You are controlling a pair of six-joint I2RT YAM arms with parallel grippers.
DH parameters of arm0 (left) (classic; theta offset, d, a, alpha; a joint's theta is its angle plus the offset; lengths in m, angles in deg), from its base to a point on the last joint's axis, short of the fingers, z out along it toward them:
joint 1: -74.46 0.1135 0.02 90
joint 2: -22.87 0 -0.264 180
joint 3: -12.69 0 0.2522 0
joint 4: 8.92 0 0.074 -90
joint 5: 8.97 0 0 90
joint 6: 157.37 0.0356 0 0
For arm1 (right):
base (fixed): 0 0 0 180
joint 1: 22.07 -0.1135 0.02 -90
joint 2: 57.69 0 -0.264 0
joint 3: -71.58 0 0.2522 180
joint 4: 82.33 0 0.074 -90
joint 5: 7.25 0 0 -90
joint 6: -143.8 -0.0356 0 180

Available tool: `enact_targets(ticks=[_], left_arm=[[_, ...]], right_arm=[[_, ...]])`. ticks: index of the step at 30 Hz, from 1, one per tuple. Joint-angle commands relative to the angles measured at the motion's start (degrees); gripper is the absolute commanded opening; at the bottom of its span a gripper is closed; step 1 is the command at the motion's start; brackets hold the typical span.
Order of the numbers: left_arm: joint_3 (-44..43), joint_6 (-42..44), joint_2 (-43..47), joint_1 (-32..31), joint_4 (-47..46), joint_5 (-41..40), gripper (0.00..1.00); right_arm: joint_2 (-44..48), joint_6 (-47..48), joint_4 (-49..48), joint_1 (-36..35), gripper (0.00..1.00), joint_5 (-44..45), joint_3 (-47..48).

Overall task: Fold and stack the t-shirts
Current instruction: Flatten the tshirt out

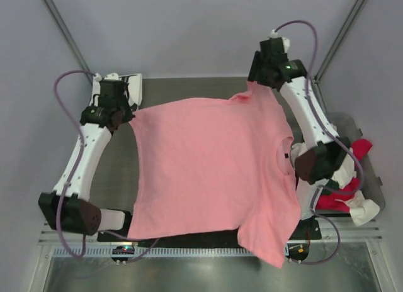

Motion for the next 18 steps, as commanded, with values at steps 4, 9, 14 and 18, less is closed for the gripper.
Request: enact_targets(ticks=[4,9,14,18], left_arm=[[2.36,-2.74,-13.59,7.32,0.68,5.63,0.56],[9.30,-4.32,-7.44,7.23,-2.30,6.95,0.83],[15.97,-6.69,0.81,6.88,-2.12,13.36,0.83],[25.64,-10.12,5.47,5.21,-4.66,15.47,0.82]], right_arm=[[-7.88,-1.51,6.21,0.21,0.91,4.92,3.75],[5.03,-3.18,-2.49,0.12,0.91,1.06,-17.23],[15.93,-7.48,-11.89,-0.05,0.91,-7.11,-38.85],[20.60,-10.82,-18.84,0.03,0.91,-11.77,-55.31]])
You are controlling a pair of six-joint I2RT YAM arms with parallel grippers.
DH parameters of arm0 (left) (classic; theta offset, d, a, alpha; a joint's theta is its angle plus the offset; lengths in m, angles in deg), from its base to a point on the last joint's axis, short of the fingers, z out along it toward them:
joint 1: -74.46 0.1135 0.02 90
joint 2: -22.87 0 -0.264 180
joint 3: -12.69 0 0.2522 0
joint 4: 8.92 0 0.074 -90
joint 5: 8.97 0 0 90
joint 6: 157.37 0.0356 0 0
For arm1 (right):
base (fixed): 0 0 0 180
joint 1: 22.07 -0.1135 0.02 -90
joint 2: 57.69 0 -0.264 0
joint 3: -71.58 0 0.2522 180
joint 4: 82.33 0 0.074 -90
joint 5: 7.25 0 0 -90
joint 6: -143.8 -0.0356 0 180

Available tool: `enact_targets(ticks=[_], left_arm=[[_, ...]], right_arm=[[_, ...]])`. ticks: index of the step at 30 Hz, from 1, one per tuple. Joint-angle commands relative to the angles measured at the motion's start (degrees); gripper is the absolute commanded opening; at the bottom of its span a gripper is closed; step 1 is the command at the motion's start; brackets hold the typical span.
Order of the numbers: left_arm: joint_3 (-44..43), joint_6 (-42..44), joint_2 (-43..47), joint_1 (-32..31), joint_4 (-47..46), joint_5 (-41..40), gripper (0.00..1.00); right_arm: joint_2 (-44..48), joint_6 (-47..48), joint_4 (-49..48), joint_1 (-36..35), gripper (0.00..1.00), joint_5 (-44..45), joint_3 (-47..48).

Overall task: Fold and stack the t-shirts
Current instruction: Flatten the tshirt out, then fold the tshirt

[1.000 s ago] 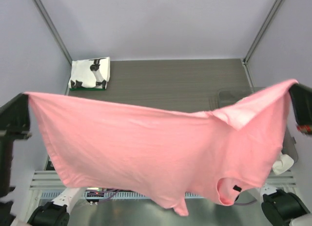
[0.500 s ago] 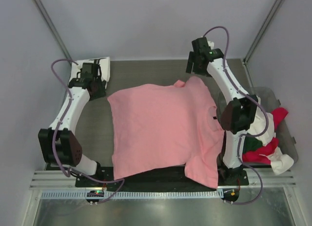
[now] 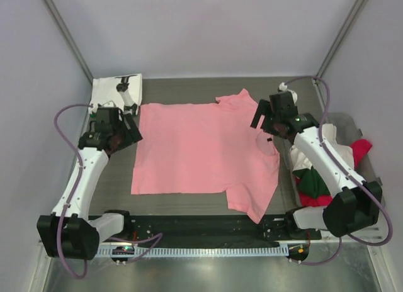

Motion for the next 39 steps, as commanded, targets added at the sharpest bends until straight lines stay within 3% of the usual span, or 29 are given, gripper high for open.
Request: enact_targets(ticks=[1,9,18,30,39], left_arm=[[8.46,-4.70,1.98,-1.19,-3.11,5.39,0.81],[18.59,-9.81,0.94,-2.42,-9.01,8.83,0.79],[20.54,-11.04,-8.02,-2.42,-14.02,9.19,0.76],[13.34,-10.34,-23.14,-1.90,-11.92,-0.92,0.73],[5.16,-7.44,-28.25,1.97,-7.71,-0.83,0.73]], right_arm=[[-1.54,-4.19,-7.57,-0.19,0.91,-8.16,-11.53],[-3.29,-6.38,-9.95,-0.54,0.90,-11.26,-17.53],[-9.18,-7.53,-12.50,-0.89,0.89,-13.64,-20.09],[-20.60,-5.51,-13.82,-0.89,0.89,-14.25,-13.50],[-27.64,-4.63,-11.11,-0.89,0.88,-16.36,-4.45]])
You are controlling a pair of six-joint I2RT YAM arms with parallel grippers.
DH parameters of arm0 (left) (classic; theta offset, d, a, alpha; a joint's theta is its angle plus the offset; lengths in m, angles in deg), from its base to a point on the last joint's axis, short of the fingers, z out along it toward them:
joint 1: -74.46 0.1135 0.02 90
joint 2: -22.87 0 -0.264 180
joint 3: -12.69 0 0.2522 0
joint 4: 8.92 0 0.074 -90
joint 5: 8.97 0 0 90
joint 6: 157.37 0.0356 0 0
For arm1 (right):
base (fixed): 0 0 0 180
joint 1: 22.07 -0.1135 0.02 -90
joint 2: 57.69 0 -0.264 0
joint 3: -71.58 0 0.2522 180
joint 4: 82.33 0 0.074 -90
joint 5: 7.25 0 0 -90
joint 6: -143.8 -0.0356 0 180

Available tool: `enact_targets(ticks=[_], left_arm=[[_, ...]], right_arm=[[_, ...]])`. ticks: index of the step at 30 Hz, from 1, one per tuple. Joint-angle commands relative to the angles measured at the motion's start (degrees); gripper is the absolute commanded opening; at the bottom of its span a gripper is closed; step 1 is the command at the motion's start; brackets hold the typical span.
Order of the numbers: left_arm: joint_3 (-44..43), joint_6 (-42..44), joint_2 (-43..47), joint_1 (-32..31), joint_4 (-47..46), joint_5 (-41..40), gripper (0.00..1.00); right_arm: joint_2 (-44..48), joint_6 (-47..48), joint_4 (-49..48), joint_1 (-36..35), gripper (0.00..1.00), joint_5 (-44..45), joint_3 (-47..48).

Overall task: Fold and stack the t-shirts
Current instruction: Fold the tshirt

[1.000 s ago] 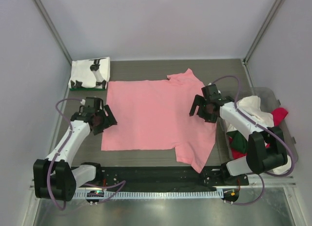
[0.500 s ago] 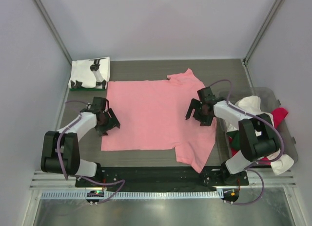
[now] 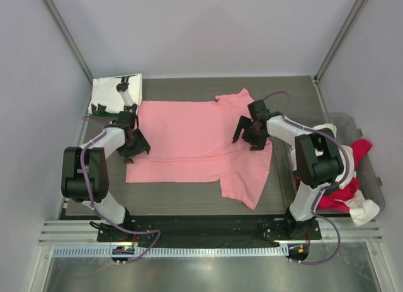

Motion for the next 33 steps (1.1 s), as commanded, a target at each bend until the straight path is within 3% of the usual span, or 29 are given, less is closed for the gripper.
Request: enact_targets(ticks=[1,7,13,21,28,33], left_arm=[[-2.95,2.25,0.40,1.03,2.66,-2.30,0.73],[-4.72,2.69,11.98,1.03,7.85,-1.68,0.76],[0.98,-0.82,26.41,1.03,12.42,-4.58,0.79],[17.77,-17.78,48.91,1.03,13.04,-12.50,0.73],[24.62,-22.89,47.88,1.12,10.33,-13.82,0.70],[27.97,-23.24,45.16,1.12,4.61,-14.34,0.67]], right_arm=[[-0.70,1.40,0.75,-0.39,0.88,-0.84,2.42],[6.23,2.81,5.58,-0.91,0.88,-1.63,5.06],[16.52,2.29,12.70,-3.28,0.89,3.28,5.42],[38.82,-8.61,16.57,-8.38,0.89,10.84,-11.80],[54.48,-16.69,19.47,-11.02,0.88,12.35,-25.43],[57.93,-18.81,20.26,-11.55,0.88,10.32,-30.79]])
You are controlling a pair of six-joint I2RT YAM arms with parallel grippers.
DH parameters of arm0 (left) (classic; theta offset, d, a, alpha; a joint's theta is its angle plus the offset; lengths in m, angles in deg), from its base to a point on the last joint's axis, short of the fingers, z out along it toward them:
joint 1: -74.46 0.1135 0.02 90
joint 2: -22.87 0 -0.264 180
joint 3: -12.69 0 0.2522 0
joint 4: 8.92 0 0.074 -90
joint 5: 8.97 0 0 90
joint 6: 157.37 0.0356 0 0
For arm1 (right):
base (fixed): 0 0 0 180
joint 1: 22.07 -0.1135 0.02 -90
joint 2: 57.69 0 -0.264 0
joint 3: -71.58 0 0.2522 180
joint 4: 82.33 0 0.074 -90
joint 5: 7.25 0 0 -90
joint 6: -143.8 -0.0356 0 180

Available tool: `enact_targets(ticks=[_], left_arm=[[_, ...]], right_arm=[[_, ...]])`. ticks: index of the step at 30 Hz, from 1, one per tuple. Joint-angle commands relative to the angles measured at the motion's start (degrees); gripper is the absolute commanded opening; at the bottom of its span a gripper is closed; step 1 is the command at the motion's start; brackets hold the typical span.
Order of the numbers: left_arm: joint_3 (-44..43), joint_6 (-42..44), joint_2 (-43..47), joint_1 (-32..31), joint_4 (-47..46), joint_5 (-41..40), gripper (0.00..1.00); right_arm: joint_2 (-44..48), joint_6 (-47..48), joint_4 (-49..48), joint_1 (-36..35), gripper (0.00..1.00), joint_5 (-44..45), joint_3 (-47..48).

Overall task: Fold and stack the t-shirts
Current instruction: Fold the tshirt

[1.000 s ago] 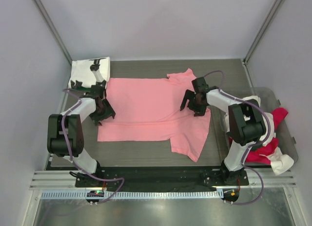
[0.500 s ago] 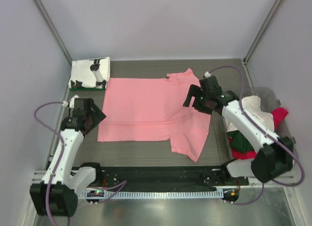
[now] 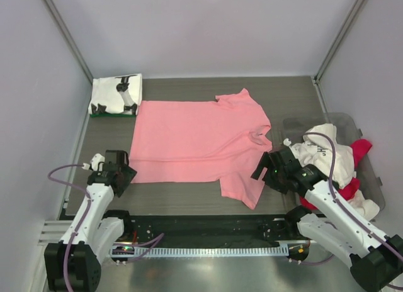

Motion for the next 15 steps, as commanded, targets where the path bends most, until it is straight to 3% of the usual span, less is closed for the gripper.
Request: enact_targets(ticks=[1,15], left_arm=[[1.35,-1.76,-1.90,0.29,-6.04,-2.76,0.66],[2.41,-1.14,-9.46,0.29,-13.52,-3.73,0.46]], right_arm=[[1.41,-3.60,0.03,-0.88,0.88,-0.11,-1.79],[3.17,-6.15,-0.06,-4.22,0.88,-0.99,-7.24]])
